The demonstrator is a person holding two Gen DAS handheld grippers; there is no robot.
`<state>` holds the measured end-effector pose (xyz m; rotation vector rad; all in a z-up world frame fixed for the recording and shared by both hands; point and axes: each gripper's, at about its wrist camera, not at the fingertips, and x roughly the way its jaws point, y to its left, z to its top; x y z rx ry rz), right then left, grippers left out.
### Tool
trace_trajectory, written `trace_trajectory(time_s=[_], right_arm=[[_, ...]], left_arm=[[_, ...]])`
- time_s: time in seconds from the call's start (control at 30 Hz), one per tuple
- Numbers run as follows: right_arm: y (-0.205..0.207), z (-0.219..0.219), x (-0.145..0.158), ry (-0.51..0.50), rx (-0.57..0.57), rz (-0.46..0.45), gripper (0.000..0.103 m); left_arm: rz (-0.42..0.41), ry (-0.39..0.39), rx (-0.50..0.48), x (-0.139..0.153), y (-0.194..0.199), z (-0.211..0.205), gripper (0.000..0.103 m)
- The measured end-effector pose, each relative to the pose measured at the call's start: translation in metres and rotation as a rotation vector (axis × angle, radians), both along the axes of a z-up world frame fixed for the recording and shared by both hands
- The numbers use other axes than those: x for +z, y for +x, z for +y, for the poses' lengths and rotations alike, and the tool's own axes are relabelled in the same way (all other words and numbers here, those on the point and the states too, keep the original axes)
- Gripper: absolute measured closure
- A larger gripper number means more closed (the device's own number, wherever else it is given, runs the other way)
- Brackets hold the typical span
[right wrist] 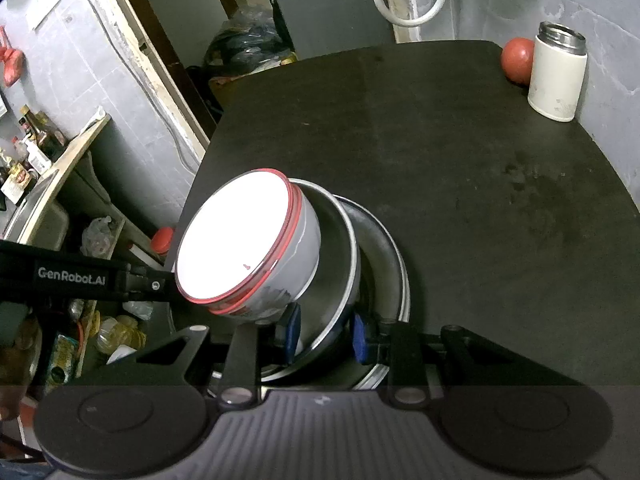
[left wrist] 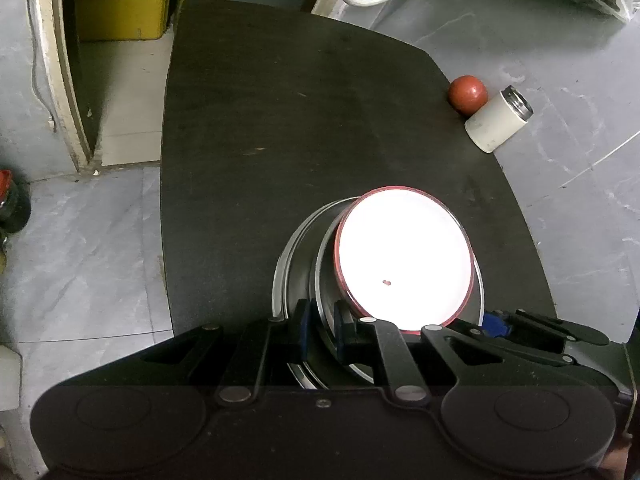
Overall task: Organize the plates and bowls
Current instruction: 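Lift the steel bowl with both tools and carry it over the plate stack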
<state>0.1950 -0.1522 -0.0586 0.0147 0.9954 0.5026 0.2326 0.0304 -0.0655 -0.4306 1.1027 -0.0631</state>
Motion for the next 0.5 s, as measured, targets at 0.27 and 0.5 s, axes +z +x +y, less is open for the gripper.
trace_trajectory(time_s=[0.27, 0.5], right_arm=[[0.0006, 0.0026, 0.0015, -0.013, 0.025, -0.018, 0.071], [0.0007, 0.0025, 0.0017, -0.019, 0.04, -0.026, 0.071]], left_arm=[[0.005, 0.028, 0.02, 0.0026, 0.0002, -0.0051, 0.09], [-0.007, 0.048, 0.04, 0.002, 0.0015, -0.0083, 0.09]])
